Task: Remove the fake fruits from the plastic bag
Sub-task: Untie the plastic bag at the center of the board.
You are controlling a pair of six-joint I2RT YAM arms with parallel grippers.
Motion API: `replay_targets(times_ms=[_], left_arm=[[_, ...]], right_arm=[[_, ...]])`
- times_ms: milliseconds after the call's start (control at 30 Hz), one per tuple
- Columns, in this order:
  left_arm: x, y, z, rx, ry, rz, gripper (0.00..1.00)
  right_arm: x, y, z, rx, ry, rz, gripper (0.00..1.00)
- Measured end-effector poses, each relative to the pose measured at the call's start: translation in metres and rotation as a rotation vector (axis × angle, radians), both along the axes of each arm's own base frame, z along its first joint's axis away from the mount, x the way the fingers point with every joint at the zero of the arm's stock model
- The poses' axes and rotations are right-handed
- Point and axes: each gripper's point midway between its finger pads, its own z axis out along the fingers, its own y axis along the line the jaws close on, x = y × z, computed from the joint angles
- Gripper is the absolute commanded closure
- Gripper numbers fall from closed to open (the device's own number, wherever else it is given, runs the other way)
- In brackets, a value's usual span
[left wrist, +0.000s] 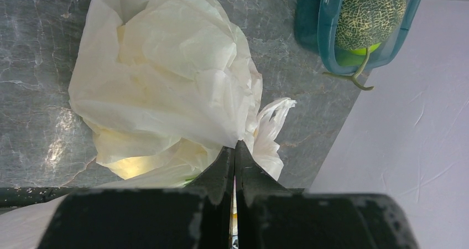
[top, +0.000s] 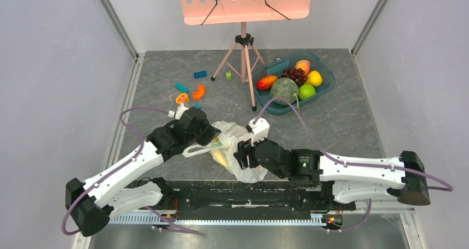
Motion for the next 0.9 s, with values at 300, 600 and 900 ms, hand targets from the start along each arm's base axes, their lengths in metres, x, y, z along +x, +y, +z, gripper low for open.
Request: replay_targets(times_ms=[300, 600, 900], left_arm=[[-0.002, 0.001, 0.000, 0.000, -0.002, -0.006, 0.98], [-0.004, 0.001, 0.002, -0.010, 0.000, -0.016, 0.98], [-0.007, 0.003, 0.001, -0.015, -0.001, -0.019, 0.98]], right_arm=[[-0.007, 0.012, -0.012, 0.061, 0.091, -0.079, 0.27], [0.002, 0.017, -0.017, 0.081, 0.106, -0.161, 0.32], [0.012, 0.027, -0.031, 0.059, 0.125, -0.191, 0.70]])
